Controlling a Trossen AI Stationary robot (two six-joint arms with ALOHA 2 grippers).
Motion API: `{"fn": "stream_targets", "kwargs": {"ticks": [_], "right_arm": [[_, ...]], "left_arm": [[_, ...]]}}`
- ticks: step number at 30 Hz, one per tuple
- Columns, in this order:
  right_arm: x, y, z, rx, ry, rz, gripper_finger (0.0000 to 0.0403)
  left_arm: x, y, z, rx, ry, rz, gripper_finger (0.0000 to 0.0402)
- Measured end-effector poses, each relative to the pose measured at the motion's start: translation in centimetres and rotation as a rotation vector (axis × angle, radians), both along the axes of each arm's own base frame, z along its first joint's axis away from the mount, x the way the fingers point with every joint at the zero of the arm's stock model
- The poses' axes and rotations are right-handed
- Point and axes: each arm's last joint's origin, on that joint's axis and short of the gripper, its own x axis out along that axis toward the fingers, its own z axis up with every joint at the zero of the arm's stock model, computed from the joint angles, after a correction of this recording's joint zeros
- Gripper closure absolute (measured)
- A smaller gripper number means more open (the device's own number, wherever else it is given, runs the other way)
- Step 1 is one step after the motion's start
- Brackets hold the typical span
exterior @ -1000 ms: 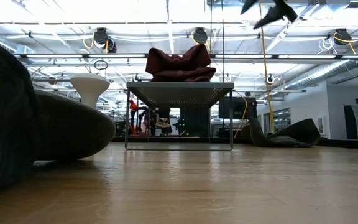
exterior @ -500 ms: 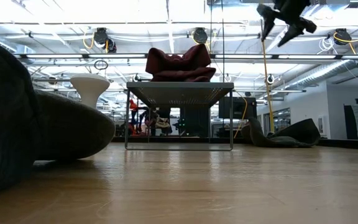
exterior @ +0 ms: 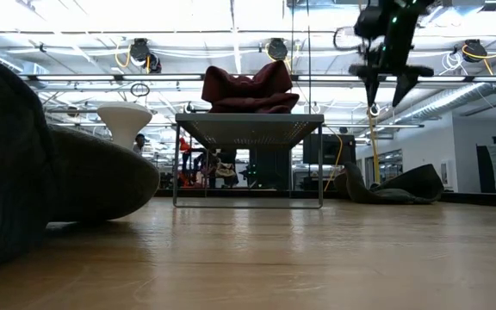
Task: Pick & Place hat
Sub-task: Put the top right black cap on the shelf
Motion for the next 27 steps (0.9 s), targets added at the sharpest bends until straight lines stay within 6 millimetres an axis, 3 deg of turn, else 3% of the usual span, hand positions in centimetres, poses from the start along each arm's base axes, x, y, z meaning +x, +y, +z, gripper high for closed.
{"fn": "stream_targets", "kwargs": {"ticks": [13, 19, 27], "right_arm": [[0.6, -5.0, -7.0, 0.278, 0.064, 0.027, 0.0119], [-0.6, -5.3, -10.8, 0.373, 0.024, 0.003, 0.0119], [-1.8, -3.9, -15.6, 0.484, -0.057, 0.0, 0.0119]], "left_arm": [[0.0, 0.0, 0.0, -0.013, 0.002, -0.009, 0.0108], [0.0, -0.1, 0.0, -0.017, 0.006, -0.023, 0.0106], [0.0, -0.1, -0.2, -0.033, 0.024, -0.021, 0.0117]]}}
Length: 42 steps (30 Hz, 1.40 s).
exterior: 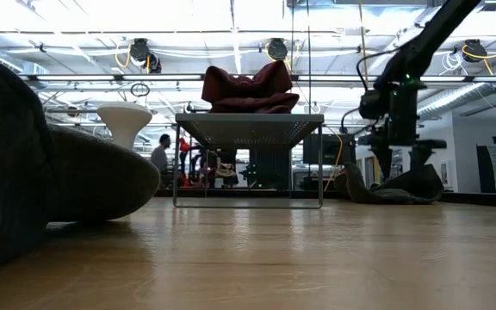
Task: Pick & Place hat
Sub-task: Put the top right black cap on the shelf
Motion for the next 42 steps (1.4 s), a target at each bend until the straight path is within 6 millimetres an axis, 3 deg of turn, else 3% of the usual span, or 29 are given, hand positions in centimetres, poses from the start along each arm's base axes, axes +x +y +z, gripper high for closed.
{"fn": "stream_targets", "kwargs": {"ticks": [5, 11, 25, 34, 42], "right_arm": [[-0.2, 0.5, -2.0, 0.003, -0.079, 0.0, 0.013], [-0.2, 0.6, -2.2, -0.004, -0.076, 0.022, 0.0195], [-0.7, 1.6, 1.1, -0.12, -0.119, 0.027, 0.0374], [-1.2, 3.1, 2.9, -0.131, -0.125, 0.027, 0.038], [-2.0, 8.7, 8.3, -0.265, -0.182, 0.142, 0.038]], "left_arm": [[0.0, 0.0, 0.0, -0.001, 0.005, 0.0, 0.0128], [0.0, 0.0, -0.2, -0.017, 0.024, -0.001, 0.0133], [-0.1, 0.0, -0.5, -0.008, 0.051, 0.003, 0.0149], [-0.1, 0.0, -0.5, -0.013, 0.051, 0.003, 0.0147], [-0.1, 0.0, -0.5, -0.027, 0.051, 0.005, 0.0142]]}}
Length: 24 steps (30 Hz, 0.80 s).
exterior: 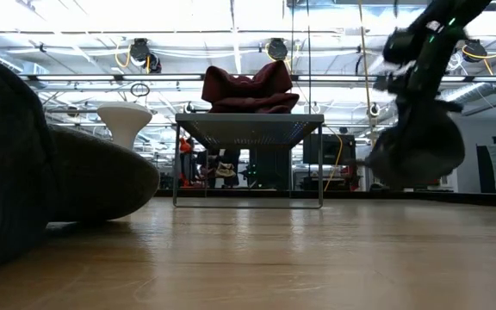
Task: Pick & Place hat
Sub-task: Put the top right black cap on the shelf
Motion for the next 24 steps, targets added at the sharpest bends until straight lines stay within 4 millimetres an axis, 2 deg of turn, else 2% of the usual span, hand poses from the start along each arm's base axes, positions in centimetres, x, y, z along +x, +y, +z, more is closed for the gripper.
{"fn": "stream_targets", "kwargs": {"ticks": [6, 13, 19, 24], "right_arm": [[-1.1, 5.3, 3.2, -0.104, -0.092, 0.07, 0.038], [-2.5, 10.4, 5.3, -0.18, -0.284, 0.117, 0.038], [-3.3, 12.6, 6.2, -0.216, -0.414, 0.192, 0.038], [-2.9, 12.8, 7.2, -0.352, -0.464, 0.287, 0.038]], "left_arm": [[0.0, 0.1, 0.0, -0.01, 0.0, 0.007, 0.0156], [0.0, 0.3, 0.0, -0.019, 0.001, 0.017, 0.0156], [0.0, 0.3, 0.0, -0.017, 0.001, 0.017, 0.0146], [0.0, 0.3, 0.0, -0.018, 0.001, 0.017, 0.0146]]}}
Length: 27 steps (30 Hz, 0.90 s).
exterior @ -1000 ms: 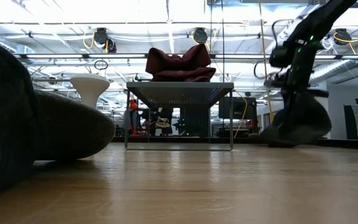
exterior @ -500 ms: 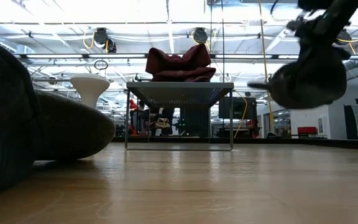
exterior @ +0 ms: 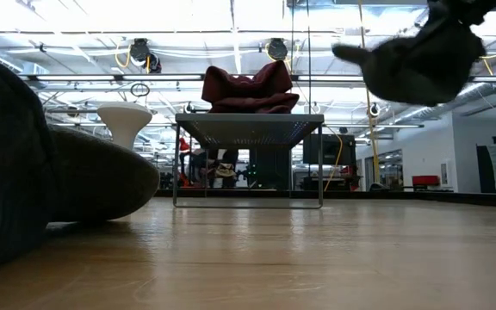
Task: Pick & Place hat
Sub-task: Put the top right black cap on the shelf
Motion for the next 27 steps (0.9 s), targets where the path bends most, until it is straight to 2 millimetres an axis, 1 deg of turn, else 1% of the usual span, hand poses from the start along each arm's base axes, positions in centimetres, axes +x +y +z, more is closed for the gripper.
{"fn": "stream_targets", "kwargs": {"ticks": [4, 8, 16, 21, 27], "right_arm": [[1.2, -0.3, 1.5, -0.163, -0.098, 0.07, 0.038], [2.7, -0.7, 3.0, -0.284, -0.206, 0.12, 0.038], [6.5, -1.2, 5.0, -0.459, -0.383, 0.218, 0.038], [8.7, -0.7, 5.9, -0.559, -0.486, 0.292, 0.038], [11.3, 0.4, 6.5, -0.644, -0.59, 0.375, 0.038]], "left_arm": [[0.0, 0.0, 0.0, 0.0, 0.0, 0.0, 0.0153], [0.0, 0.0, 0.0, -0.021, 0.002, 0.004, 0.0158], [0.0, 0.0, 0.1, -0.076, -0.005, 0.013, 0.0144], [0.0, 0.0, 0.3, -0.112, -0.021, 0.017, 0.0136], [0.0, 0.0, 0.3, -0.188, -0.014, 0.029, 0.014]]}}
